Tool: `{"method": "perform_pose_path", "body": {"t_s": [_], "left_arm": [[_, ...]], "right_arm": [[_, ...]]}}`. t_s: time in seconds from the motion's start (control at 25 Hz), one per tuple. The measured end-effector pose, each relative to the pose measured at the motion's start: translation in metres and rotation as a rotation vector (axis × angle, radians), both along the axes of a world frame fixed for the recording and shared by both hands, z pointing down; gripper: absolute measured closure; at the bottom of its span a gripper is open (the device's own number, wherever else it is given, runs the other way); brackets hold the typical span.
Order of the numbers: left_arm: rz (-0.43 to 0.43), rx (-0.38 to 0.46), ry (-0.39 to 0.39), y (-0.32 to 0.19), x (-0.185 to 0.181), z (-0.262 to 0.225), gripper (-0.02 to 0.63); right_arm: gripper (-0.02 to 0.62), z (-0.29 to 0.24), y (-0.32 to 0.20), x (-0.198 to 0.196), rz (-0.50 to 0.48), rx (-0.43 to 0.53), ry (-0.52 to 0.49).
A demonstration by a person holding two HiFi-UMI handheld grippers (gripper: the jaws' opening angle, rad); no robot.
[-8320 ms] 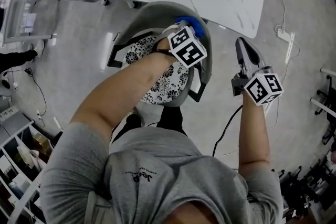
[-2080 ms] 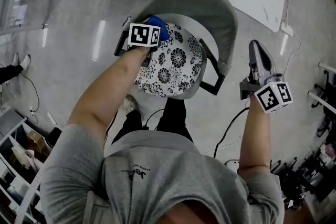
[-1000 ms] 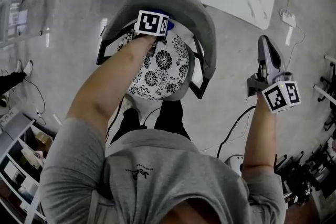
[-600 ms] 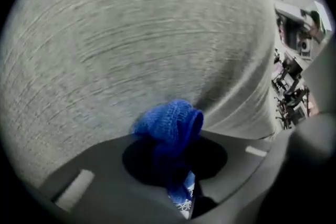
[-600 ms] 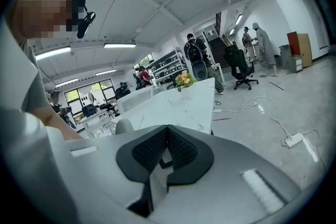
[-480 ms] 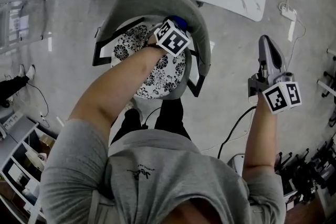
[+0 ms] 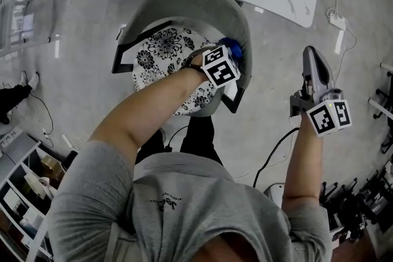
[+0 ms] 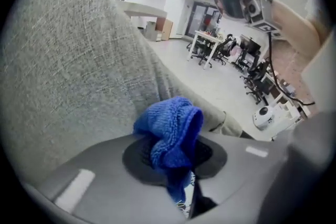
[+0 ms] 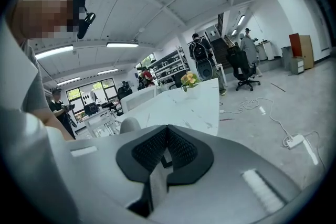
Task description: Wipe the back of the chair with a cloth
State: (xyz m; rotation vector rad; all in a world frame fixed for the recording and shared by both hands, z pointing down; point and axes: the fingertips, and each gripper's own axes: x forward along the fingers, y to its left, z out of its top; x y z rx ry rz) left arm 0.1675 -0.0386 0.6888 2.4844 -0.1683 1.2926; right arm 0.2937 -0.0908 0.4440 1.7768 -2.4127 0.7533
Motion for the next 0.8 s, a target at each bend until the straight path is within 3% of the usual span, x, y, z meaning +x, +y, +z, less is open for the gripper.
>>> {"method": "perform_pose_path", "body": {"t_s": [0.08, 0.2, 0.44, 0.6, 0.8], "left_arm": [[-0.059, -0.060, 0.045, 0.002, -0.008, -0.003, 0.482], [-0.278, -0.155, 0.095, -0.015, -0.043, 0.001, 0.481], [-0.755, -0.240, 0.049, -0.060, -0.186, 0.035, 0.482], [-0.942, -0.235, -0.002, -0.083, -0.264, 0.051, 0.480], [-1.137, -0.251, -0.034, -0.112, -0.317, 0.065, 0.480]], "right_arm": [[0.592, -0.003, 0.002, -0.008, -0.004, 0.000, 0.010], [0.592, -0.007, 0.004, -0.023, -0.011, 0.003, 0.020], [0.592, -0.007, 0.011, -0.064, -0.020, -0.006, 0.006], [0.592, -0.003, 0.011, -0.087, -0.007, -0.033, -0.050], [0.592, 0.003, 0.005, -0.104, -0.041, -0.059, -0.037]]}}
